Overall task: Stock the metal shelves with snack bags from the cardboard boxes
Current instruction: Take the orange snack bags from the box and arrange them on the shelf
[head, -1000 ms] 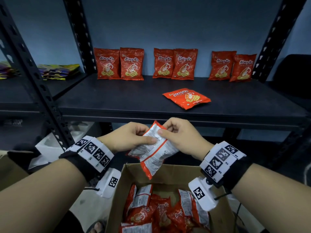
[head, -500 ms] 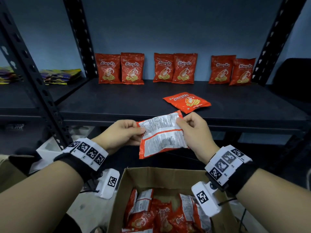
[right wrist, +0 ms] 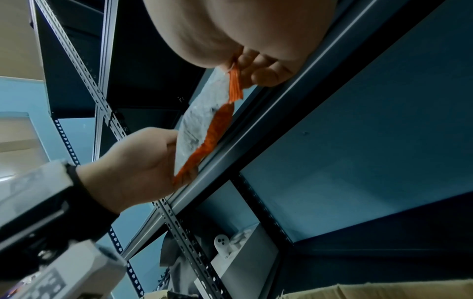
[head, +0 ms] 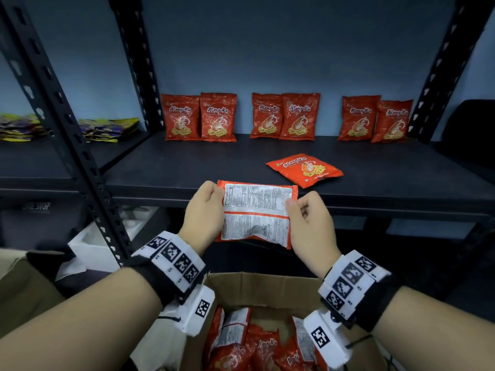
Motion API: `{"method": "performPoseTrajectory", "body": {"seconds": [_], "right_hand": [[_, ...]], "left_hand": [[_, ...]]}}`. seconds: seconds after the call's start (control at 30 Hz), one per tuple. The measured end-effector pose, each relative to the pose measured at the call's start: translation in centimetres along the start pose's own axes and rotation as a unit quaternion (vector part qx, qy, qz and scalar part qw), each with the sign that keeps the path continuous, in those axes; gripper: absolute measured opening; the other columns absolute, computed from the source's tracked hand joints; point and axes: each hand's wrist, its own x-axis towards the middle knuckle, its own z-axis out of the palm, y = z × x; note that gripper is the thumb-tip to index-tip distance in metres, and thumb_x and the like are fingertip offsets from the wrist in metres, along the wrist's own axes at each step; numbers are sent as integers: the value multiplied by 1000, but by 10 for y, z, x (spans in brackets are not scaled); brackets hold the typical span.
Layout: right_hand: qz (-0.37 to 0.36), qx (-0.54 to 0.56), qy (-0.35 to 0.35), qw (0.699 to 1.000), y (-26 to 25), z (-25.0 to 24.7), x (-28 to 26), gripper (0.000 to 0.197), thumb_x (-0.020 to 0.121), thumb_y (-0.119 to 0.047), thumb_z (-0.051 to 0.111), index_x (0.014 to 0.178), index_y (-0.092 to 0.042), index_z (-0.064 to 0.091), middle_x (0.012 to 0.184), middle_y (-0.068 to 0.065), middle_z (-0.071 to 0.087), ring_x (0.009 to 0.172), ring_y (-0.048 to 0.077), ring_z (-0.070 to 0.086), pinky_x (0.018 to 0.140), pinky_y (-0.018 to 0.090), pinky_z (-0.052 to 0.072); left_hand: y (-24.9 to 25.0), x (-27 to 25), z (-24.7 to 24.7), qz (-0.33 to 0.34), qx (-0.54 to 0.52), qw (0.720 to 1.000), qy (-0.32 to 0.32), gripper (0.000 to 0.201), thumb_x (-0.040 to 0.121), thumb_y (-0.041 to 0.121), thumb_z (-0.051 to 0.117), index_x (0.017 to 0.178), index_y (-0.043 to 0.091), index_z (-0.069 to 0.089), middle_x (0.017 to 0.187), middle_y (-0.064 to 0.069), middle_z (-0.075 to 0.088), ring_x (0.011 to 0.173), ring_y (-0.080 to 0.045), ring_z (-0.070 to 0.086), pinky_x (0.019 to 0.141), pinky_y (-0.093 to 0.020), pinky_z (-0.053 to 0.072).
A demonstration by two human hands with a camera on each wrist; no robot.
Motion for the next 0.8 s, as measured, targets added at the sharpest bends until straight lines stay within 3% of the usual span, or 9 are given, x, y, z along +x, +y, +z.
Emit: {"method": "performPoseTrajectory", "body": {"seconds": [0.07,0.23,0.37,0.43,0.57,0.63,0.7,0.8], "right_hand": [[-8,0,11,1000,-2,4,-4,28,106,-32,53,86,-13,47,70,-1,54,56,4,44,52,20,38],[-42,-10,11,999,-7,5,-10,28,107,-34,49,86,-17,43,62,-2,48,50,7,39,45,22,34],[-60,-21,11,998,-10,3,-8,27,108,-33,49,86,-18,44,64,5,54,53,8,43,47,24,36],[-48,-16,13,999,-9,4,-5,27,107,-33,49,86,-16,45,68,8,58,56,9,47,48,25,37],[-16,7,26,1000,-10,5,2,29,107,-32,51,87,-11,49,70,1,54,58,7,45,54,23,39],[-15,18,22,999,-12,4,5,29,106,-32,52,88,-10,49,69,2,54,58,8,45,53,23,39],[-21,27,14,999,-13,3,6,29,107,-33,51,88,-11,49,69,9,56,60,12,48,55,31,41],[-17,4,-8,1000,-10,0,3,29,107,-34,49,88,-13,47,69,8,54,60,10,47,56,31,41]], "left_hand": [[5,-5,4,22,19,999,21,31,106,25,42,76,17,40,72,3,45,66,-12,42,58,-25,35],[9,-7,3,39,73,996,30,35,108,26,34,75,16,36,74,3,45,67,-12,41,60,-27,34],[12,-4,0,43,84,995,19,36,109,30,33,77,14,38,76,0,47,70,-16,43,64,-35,35],[11,-4,-2,63,92,993,25,37,110,30,33,77,14,37,75,1,46,67,-14,42,62,-29,36],[12,-6,-6,112,97,988,44,36,111,30,34,78,14,38,72,3,46,62,-9,41,56,-15,36],[13,-5,-7,111,93,988,50,37,111,30,34,82,8,41,73,1,48,63,-9,42,57,-14,36],[14,-3,-8,108,92,989,48,39,111,31,34,87,2,44,75,0,49,64,-10,42,57,-15,36],[13,-1,-10,106,73,991,23,35,110,31,36,81,11,42,73,3,46,62,-7,40,57,-20,35]]}}
